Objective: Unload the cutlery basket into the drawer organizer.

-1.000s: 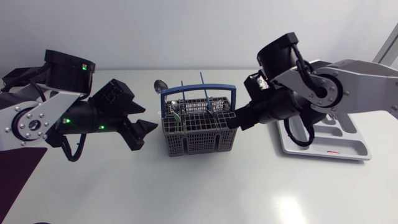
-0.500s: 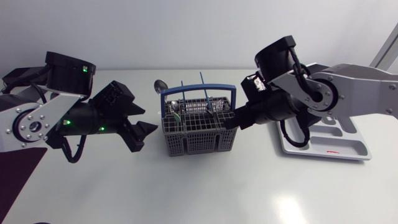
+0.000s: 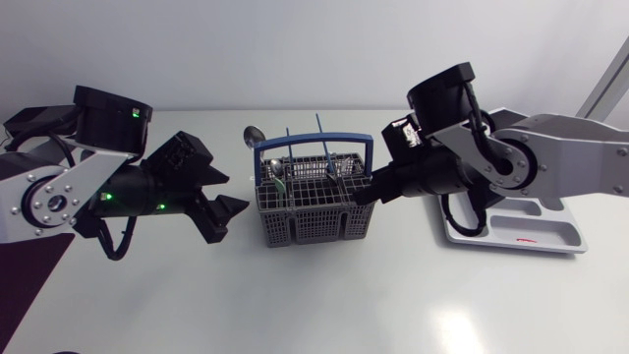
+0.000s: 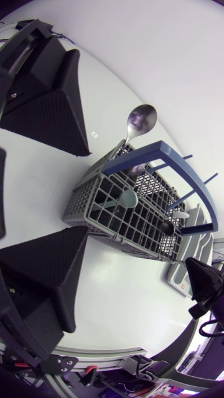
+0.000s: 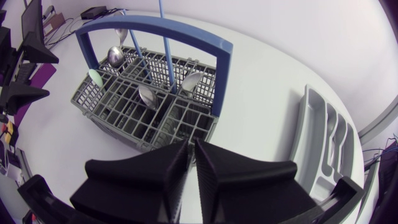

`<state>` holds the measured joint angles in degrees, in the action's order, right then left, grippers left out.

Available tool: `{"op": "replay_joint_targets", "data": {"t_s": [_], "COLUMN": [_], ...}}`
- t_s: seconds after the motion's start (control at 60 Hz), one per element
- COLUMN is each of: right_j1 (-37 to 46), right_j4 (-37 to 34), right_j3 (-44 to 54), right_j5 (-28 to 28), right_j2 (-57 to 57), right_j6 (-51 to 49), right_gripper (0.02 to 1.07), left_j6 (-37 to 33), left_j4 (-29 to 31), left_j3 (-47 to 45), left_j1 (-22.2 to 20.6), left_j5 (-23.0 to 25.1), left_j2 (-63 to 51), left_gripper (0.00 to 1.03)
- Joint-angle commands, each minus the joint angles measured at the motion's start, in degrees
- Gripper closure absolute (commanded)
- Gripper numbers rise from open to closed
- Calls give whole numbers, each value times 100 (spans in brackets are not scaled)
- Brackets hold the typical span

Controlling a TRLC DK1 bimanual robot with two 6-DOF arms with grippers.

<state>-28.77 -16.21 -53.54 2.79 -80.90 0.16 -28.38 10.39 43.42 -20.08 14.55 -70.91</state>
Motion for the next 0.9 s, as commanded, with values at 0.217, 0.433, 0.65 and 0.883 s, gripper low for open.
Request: {"op": "replay_joint_targets", "data": {"t_s": [0.217, 0.433, 0.65, 0.883], "right_j1": [12, 3, 12, 12], "right_j4": [118, -234, -585, -664], "right_j3": [265, -122, -473, -236], "right_j5": [20, 47, 47, 38], "right_j2": [303, 549, 751, 822], "right_j6": [-87, -201, -289, -315], "right_gripper": [94, 95, 96, 39], "left_j6": [-89, -124, -115, -124], "left_j4": [-64, -73, -160, -187], "left_j3": [-132, -18, 281, 255], "left_j1": [-75, -190, -383, -524], "left_j5": [-4, -13, -31, -110], "left_j2": [25, 148, 104, 51], "left_gripper": [20, 20, 20, 20]}}
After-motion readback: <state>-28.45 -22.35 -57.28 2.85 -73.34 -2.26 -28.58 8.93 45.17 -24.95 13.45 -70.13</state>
